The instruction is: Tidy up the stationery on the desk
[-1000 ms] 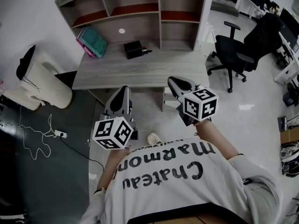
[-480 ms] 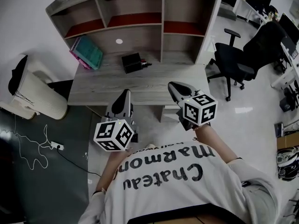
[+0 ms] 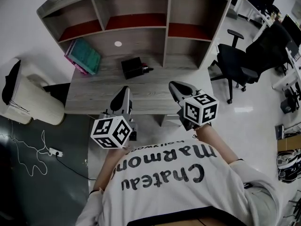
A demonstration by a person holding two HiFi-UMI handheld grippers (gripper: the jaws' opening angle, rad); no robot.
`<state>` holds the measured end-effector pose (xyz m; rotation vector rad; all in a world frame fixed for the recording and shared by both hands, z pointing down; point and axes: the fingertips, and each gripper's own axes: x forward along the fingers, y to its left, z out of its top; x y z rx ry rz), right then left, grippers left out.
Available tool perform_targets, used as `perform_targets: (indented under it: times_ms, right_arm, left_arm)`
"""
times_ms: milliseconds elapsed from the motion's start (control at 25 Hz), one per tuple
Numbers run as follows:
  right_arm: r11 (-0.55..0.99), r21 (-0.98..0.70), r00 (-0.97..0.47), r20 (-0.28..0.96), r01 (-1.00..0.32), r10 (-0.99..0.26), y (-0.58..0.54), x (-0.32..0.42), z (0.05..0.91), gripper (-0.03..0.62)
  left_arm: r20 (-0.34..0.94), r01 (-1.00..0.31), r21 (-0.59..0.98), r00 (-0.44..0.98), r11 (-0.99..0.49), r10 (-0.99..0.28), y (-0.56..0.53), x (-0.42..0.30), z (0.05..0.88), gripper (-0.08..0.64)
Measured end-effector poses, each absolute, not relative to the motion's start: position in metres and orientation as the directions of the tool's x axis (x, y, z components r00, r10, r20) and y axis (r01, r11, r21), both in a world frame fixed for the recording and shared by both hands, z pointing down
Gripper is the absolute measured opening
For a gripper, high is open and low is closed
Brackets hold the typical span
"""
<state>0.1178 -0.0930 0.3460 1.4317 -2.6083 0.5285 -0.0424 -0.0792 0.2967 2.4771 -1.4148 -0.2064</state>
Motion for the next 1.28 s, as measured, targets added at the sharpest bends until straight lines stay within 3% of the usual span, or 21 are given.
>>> perform_targets:
  times_ms: [600, 1280]
  right_arm:
    - [0.557, -0.314, -0.635, 0.266, -0.769, -0.726, -0.134, 0.067, 0.356, 0.017]
    - [0.544, -0.417, -0.68, 0.34, -0.728, -0.65, -0.171, 0.04, 0.396, 0.017]
  left_arm:
    - [0.038, -0.864, 0.341, 0.406, -0.37, -0.913, -0.099, -0.098, 0.309, 0.015]
    - [0.161, -0.872, 0.415, 0.352, -0.26, -0.922, -0.116, -0.122, 0.356, 0.015]
